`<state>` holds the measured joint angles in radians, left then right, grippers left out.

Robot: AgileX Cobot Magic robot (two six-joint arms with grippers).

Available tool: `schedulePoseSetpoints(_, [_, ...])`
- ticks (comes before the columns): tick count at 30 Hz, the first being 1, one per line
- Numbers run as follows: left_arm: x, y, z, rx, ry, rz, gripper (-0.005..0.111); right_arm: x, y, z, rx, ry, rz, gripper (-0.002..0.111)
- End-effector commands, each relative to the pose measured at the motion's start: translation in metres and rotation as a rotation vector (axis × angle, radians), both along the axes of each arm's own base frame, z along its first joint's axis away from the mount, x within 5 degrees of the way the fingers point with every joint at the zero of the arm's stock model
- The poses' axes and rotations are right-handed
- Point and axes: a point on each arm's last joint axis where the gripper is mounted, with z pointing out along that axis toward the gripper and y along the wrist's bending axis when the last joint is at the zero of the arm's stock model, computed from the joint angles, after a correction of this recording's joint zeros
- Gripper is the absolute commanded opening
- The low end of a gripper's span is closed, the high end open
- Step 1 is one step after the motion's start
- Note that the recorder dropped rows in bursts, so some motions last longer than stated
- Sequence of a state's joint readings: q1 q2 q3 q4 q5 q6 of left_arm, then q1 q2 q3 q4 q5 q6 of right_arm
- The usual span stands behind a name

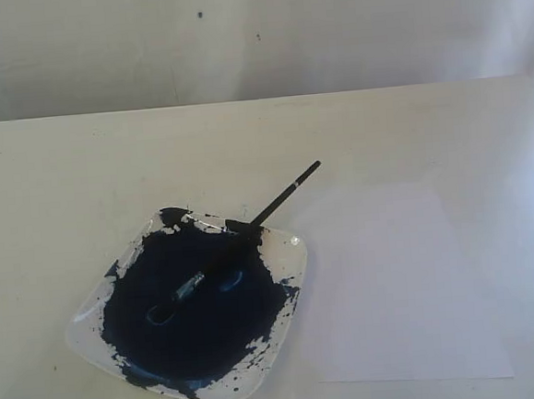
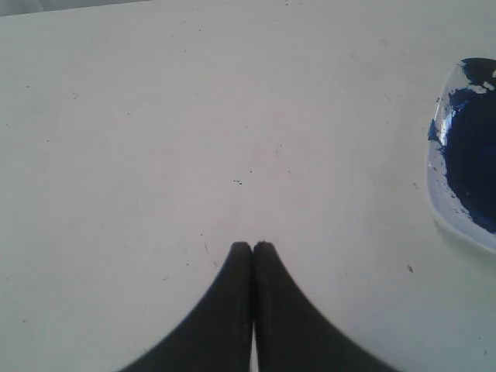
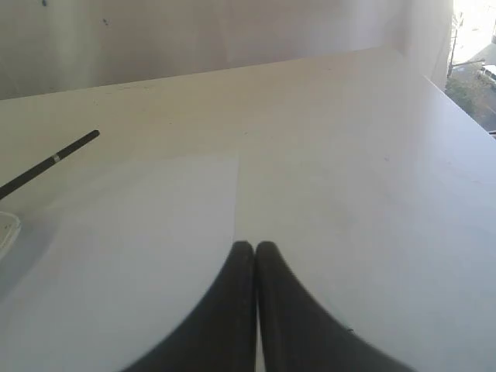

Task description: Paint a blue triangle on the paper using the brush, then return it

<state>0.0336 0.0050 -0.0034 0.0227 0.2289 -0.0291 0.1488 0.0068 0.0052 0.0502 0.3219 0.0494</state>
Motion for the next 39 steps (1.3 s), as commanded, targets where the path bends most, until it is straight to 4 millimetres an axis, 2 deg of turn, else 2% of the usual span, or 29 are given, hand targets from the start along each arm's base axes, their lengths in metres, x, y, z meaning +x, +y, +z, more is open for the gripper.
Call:
schedulePoseSetpoints(1, [-0.0001,0.0001,-0.0005,-0.006,-0.006,0.005,0.000,-0.0003,0.0001,0.0030,-0.002,-0.022,0.004,0.000])
schedulePoseSetpoints(39, [-0.0001,0.0001,-0.0005,-0.006,-0.006,0.005,0.000,-0.0011,0.0000,-0.0003,-0.015,0.013,0.006,0.000])
